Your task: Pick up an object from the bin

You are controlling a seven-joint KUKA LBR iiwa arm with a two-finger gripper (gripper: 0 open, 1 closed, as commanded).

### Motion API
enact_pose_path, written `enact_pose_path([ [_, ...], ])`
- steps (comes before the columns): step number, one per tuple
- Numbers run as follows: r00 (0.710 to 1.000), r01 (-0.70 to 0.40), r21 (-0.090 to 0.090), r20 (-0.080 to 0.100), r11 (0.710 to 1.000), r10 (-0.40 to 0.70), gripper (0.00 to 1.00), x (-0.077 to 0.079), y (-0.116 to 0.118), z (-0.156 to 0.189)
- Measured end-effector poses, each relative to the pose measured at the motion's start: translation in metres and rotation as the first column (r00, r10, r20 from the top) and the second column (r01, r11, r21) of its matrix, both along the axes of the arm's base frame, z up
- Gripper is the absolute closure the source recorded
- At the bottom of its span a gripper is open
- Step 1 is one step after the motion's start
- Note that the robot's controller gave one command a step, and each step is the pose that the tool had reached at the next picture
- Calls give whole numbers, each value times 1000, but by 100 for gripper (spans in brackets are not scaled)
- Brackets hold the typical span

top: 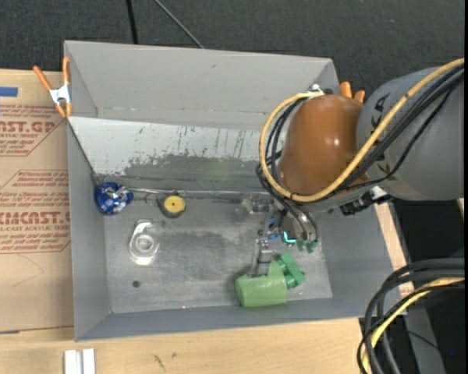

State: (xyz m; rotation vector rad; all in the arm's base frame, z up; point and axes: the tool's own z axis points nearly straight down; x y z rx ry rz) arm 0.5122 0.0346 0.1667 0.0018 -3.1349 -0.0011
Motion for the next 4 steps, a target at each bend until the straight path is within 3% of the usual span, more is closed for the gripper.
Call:
enact_pose_path([
  [1,996,-88,4,7,996,88,0,-26,-57,-83],
  [2,925,-381,4,7,925,381,0,-27,-59,-89],
  [3,710,-705,9,-3,709,705,0,-28,-65,-93],
  [4,515,-857,-3,8,515,857,0,-20,-112,-51],
])
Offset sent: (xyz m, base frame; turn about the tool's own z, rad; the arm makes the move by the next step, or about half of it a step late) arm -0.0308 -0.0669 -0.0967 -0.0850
